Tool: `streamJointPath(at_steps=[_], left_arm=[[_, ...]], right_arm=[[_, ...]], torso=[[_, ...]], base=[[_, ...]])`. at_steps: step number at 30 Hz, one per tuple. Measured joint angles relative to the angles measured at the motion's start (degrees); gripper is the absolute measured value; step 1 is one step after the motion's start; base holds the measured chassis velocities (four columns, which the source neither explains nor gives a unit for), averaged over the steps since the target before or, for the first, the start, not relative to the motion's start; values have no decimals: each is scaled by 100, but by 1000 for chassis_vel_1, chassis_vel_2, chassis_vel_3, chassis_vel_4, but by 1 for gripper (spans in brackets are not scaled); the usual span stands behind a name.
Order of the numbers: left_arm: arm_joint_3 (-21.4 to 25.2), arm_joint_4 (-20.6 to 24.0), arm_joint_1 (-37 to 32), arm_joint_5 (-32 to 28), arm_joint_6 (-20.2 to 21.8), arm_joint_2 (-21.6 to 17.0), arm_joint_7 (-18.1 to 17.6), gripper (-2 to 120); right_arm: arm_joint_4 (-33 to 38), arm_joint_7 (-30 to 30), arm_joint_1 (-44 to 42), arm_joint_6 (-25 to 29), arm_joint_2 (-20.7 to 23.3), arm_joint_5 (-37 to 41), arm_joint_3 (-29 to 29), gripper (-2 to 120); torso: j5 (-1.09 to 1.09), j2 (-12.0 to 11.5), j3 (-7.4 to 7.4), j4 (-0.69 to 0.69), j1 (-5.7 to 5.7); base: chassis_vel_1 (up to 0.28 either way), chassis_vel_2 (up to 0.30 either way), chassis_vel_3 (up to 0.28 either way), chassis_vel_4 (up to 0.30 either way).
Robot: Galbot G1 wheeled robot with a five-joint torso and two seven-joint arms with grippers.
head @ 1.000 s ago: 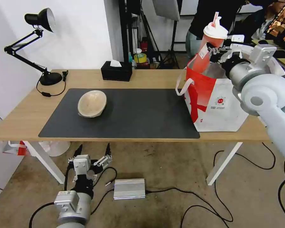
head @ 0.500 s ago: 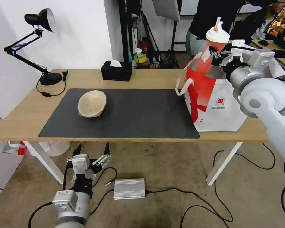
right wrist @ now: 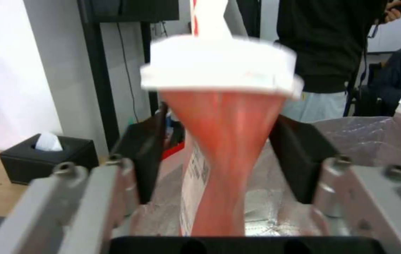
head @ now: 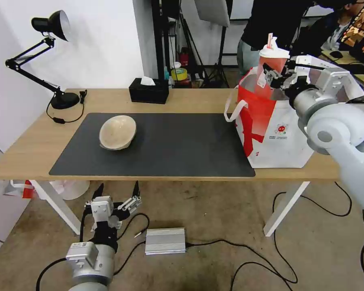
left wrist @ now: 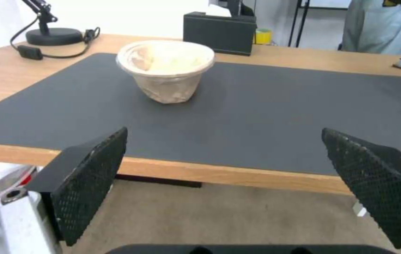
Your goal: Pick up the trash from the table and place it into the takeout bag.
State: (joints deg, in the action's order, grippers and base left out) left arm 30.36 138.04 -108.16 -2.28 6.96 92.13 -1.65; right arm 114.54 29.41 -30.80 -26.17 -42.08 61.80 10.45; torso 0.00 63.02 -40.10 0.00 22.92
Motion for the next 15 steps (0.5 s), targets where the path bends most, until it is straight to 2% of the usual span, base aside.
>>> streamJointPath(at_steps=[1,3,4,5,7,11,15], left_arm=[[0,1,-7,0,-1,0,0,98],[1,5,-14,0,-2,0,1,98],[1,8,-21,0,-3,0,1,98],[2,8,-20,6,-5,0,1,98],[1,8,-19,9,-6,0,1,98],[-9,8,-13,32,-11,0,1,98],[-9,8,-5,37,-13,0,2,98]], right_arm=[[1,0,-3,-2,0,0,0,58],[3,1,-8,-5,-1,0,0,58],[5,2,-9,-11,-6,0,0,64],[6,5,-9,-17,-15,0,0,75],[5,5,-9,-18,-17,0,0,75],[5,12,-8,-25,-7,0,-1,96],[5,15,-8,-26,32,3,0,100]], torso=[[0,0,0,0,0],[0,0,0,0,0],[0,0,0,0,0],[0,0,0,0,0],[0,0,0,0,0],[0,0,0,1,0],[0,0,0,0,0]], base=[[0,0,0,0],[0,0,0,0],[0,0,0,0],[0,0,0,0],[0,0,0,0],[0,0,0,0],[0,0,0,0]])
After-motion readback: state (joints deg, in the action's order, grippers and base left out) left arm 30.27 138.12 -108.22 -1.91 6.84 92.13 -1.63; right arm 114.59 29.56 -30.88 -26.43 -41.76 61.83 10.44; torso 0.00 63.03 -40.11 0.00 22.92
